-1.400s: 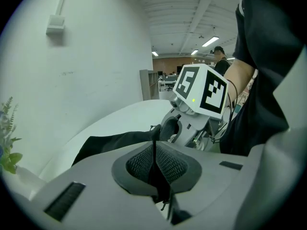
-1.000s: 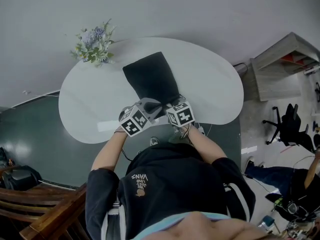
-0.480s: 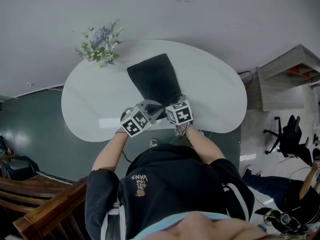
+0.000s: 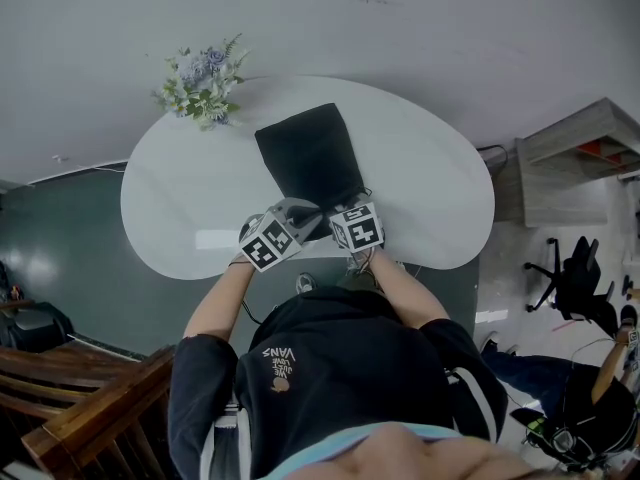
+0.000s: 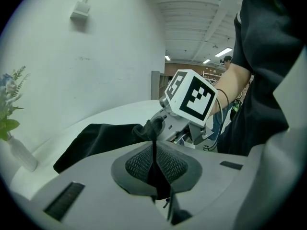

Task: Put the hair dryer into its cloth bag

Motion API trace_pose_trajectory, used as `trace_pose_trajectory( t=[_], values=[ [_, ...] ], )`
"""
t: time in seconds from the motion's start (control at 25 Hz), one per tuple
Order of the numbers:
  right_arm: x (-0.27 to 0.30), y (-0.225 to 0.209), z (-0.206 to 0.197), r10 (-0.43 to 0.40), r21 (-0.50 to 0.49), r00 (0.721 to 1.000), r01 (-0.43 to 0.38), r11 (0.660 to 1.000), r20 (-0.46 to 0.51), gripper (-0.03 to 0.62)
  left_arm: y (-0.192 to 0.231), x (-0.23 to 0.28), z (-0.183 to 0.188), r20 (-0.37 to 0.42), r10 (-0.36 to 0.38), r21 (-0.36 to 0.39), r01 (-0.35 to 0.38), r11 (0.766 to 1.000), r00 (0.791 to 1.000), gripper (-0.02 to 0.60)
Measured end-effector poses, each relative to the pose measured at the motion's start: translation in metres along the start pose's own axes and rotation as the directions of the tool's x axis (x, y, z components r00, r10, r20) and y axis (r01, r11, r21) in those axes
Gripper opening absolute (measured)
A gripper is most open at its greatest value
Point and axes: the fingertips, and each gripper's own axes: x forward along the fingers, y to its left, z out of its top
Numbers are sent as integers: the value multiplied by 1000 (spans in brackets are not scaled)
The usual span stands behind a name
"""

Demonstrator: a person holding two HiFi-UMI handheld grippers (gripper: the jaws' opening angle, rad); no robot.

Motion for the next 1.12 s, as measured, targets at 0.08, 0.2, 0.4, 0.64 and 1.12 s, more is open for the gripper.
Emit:
trace_pose_trajectory(
  t=[0.08,0.2,0.4,0.64,1.12],
  values=[
    [-3,-1,6,-6,21,999,5,1000,45,218,0,0,-1,8,2,5,-2,1000,1000,34],
    [-8,-1,14,0,28,996,-2,1000,85,218,0,0,-2,26,3,0,-3,1000,1000,34],
    [-21,-4,9,-23,46,995,18,999,93,218,-6,0,-5,27,-9,-2,9,1000,1000,34],
    [-39,-13,-4,-70,64,993,64,996,99,218,-14,-1,-15,31,-24,-5,24,1000,999,34],
    [-77,-7,-23,-120,164,980,94,982,157,218,-39,-3,-17,88,-40,1,40,999,995,37]
  ],
)
